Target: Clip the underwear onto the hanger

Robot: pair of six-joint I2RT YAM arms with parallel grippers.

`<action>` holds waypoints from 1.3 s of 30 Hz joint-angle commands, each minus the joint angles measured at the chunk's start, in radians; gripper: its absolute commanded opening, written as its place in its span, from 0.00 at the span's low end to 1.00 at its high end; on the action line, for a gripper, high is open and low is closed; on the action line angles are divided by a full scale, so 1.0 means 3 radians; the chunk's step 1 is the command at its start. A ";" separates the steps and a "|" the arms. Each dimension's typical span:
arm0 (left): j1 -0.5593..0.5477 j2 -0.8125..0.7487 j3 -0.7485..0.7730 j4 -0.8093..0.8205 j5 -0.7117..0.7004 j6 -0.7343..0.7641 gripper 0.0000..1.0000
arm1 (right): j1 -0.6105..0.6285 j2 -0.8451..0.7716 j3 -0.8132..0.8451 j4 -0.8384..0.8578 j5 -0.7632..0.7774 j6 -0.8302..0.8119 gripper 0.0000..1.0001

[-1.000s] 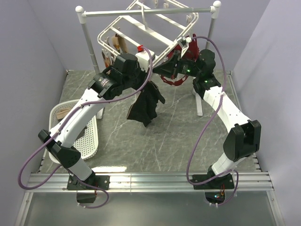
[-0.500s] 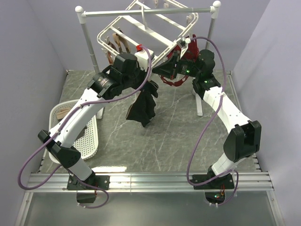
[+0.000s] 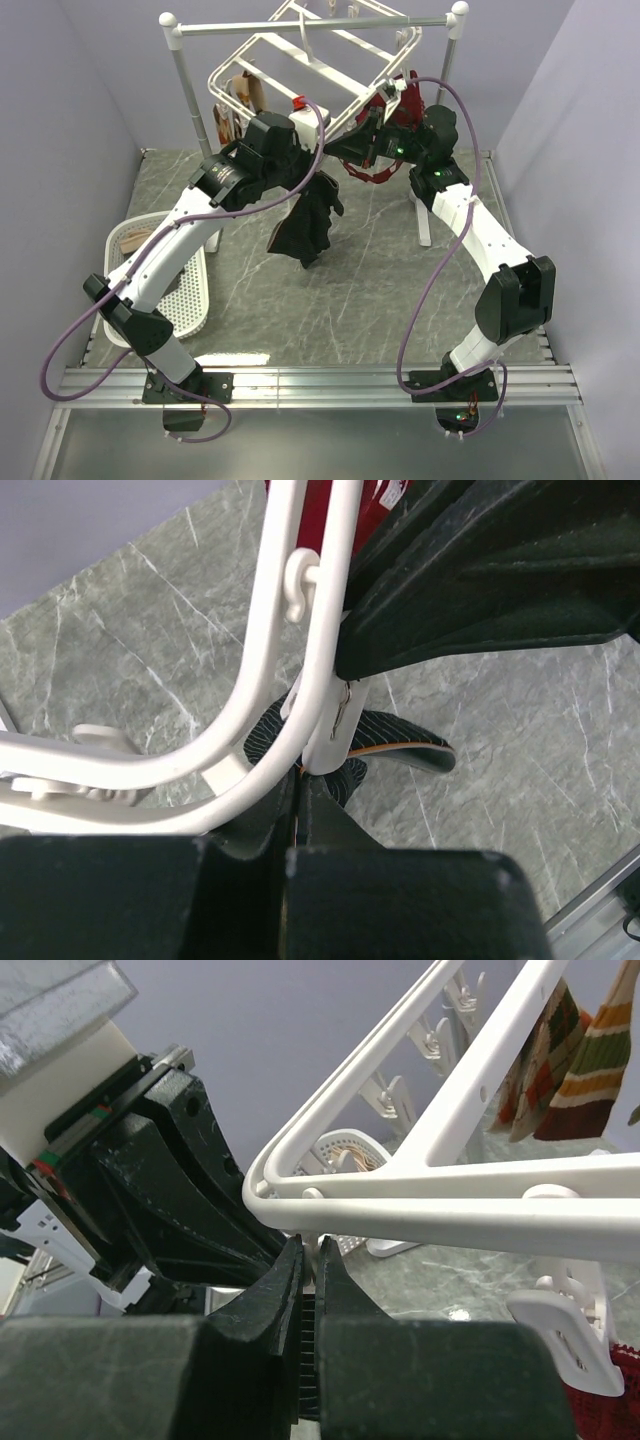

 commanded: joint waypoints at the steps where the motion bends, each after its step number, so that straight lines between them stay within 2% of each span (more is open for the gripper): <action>1: 0.0015 0.0058 0.0102 0.0283 -0.0127 -0.0064 0.00 | 0.0068 -0.0083 0.0024 0.0241 -0.0138 0.0170 0.00; 18: 0.0148 -0.0008 0.0092 0.0278 -0.0025 -0.0100 0.00 | 0.0073 -0.0129 0.0025 -0.0005 -0.0424 -0.0366 0.00; 25: 0.0179 0.0038 0.0087 0.0263 -0.0009 -0.0094 0.00 | 0.0073 -0.0068 0.0009 0.0338 -0.0491 -0.0009 0.00; 28: 0.0184 0.0058 0.0133 0.0298 -0.0004 -0.0135 0.00 | 0.0088 -0.0099 0.0019 0.0190 -0.0419 -0.0207 0.00; 32: 0.0189 0.0109 0.0220 0.0298 0.0052 -0.0202 0.00 | 0.0139 -0.0160 0.0019 -0.0244 -0.0327 -0.0769 0.00; 39: 0.0189 0.0125 0.0271 0.0304 0.0154 -0.0299 0.00 | 0.0160 -0.0145 0.0019 -0.0271 -0.0194 -0.0903 0.00</action>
